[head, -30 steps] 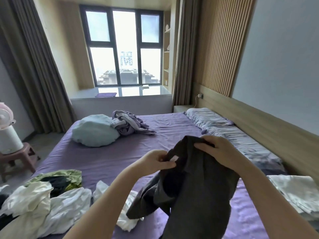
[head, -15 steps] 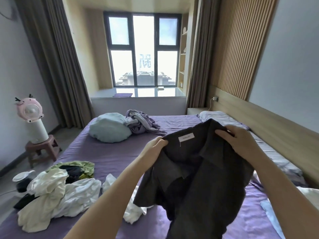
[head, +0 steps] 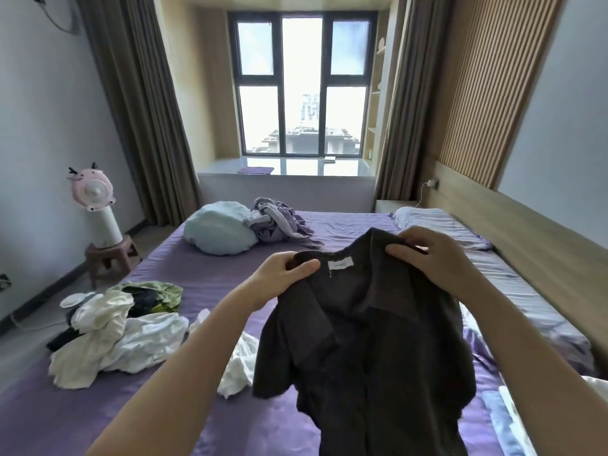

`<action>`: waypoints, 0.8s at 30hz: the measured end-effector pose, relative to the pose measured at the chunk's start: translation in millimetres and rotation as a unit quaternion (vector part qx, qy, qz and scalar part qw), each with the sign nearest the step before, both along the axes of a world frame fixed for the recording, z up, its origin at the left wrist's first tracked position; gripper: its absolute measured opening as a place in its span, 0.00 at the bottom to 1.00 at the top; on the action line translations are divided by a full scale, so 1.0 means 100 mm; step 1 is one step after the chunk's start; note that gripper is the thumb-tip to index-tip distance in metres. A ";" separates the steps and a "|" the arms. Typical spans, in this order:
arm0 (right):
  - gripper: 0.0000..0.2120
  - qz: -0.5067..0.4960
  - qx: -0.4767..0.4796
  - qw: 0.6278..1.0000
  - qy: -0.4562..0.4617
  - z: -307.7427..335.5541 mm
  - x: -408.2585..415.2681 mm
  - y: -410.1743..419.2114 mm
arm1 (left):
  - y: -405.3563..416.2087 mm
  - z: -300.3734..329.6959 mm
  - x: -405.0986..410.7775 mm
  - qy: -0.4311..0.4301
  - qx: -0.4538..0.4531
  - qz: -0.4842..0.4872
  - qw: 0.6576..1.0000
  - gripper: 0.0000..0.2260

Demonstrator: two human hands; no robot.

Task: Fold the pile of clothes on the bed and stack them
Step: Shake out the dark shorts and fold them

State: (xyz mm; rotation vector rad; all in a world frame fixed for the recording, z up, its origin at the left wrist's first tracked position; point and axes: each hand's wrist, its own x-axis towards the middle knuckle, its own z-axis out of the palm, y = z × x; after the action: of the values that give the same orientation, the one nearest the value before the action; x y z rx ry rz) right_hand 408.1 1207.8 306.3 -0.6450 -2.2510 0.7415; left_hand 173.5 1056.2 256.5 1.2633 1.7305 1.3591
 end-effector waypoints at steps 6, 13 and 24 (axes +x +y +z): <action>0.25 0.141 -0.095 0.985 -0.041 -0.07 -0.07 -0.10 | 0.22 0.17 0.69 -0.009 0.098 0.080 0.992 0.24; 0.09 0.139 -0.072 0.988 -0.004 -0.22 -0.05 -0.10 | 0.26 0.35 0.90 -0.150 0.033 0.052 0.987 0.32; 0.13 0.161 -0.297 0.934 0.118 -0.31 0.11 0.11 | 0.02 -0.36 0.81 0.131 -0.019 0.004 0.991 0.23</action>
State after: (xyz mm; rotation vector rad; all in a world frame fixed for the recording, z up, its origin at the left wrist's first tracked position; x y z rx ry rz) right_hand 419.4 1219.2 275.0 -0.4212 -1.9192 1.6081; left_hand 254.2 1058.3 220.9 1.4671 1.9282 1.2021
